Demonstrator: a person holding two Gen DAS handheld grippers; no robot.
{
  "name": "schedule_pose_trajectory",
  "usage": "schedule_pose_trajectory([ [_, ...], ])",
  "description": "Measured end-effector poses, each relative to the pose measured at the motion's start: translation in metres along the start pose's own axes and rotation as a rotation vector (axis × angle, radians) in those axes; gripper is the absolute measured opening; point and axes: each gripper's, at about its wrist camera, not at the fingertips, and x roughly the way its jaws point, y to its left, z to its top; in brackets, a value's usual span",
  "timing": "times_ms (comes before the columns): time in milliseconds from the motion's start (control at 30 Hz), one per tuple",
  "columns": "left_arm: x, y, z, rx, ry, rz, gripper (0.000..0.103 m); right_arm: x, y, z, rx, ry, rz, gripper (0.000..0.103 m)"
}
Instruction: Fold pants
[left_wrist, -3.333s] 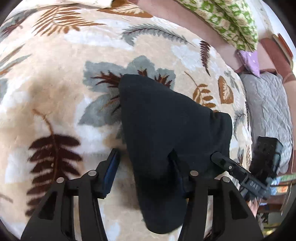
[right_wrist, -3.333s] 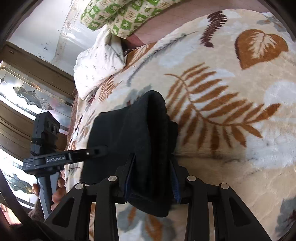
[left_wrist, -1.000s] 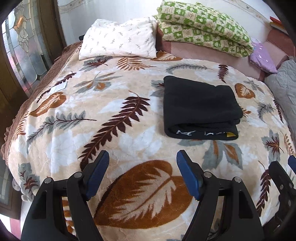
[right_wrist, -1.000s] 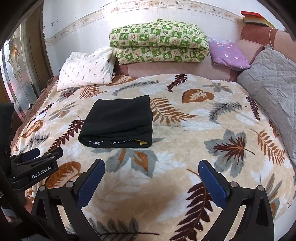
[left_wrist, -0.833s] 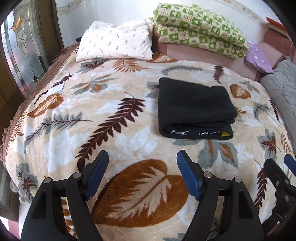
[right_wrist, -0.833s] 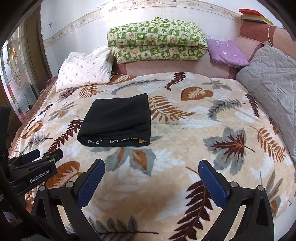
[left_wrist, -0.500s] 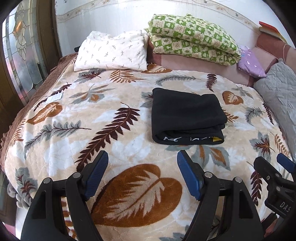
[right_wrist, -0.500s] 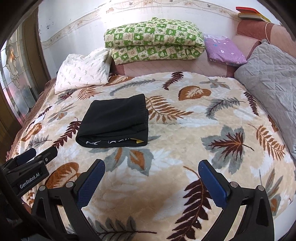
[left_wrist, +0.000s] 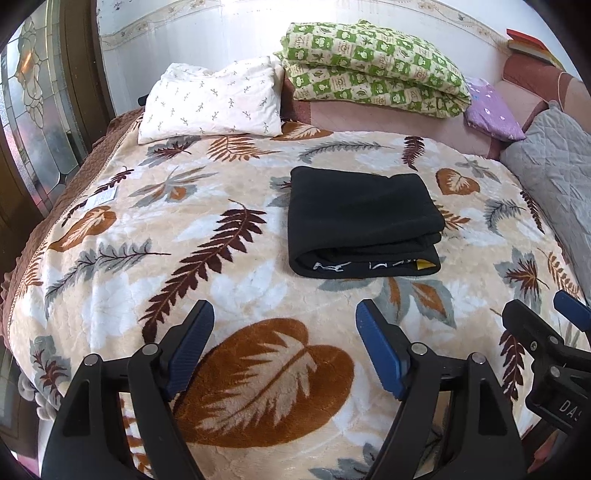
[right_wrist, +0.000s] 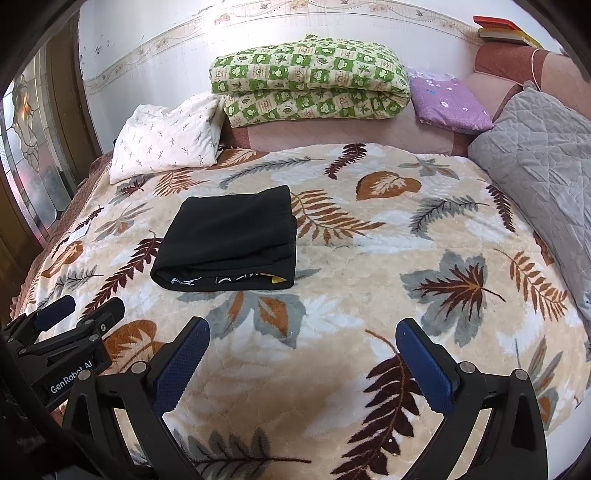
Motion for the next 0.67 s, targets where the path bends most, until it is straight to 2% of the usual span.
schedule_pose_trajectory([
  [200,0.002,-0.009,-0.005,0.012,0.016,-0.016,0.08,0.0,-0.008,-0.003,0.011,0.003,-0.01,0.101],
  [533,-0.013,-0.02,-0.003,0.033,-0.032,-0.021,0.082,0.0,-0.021,-0.003,0.038,0.004,-0.021,0.101],
  [667,-0.014,-0.022,-0.004,0.035,-0.027,-0.02,0.082,-0.002,-0.021,-0.003,0.032,-0.002,-0.027,0.101],
])
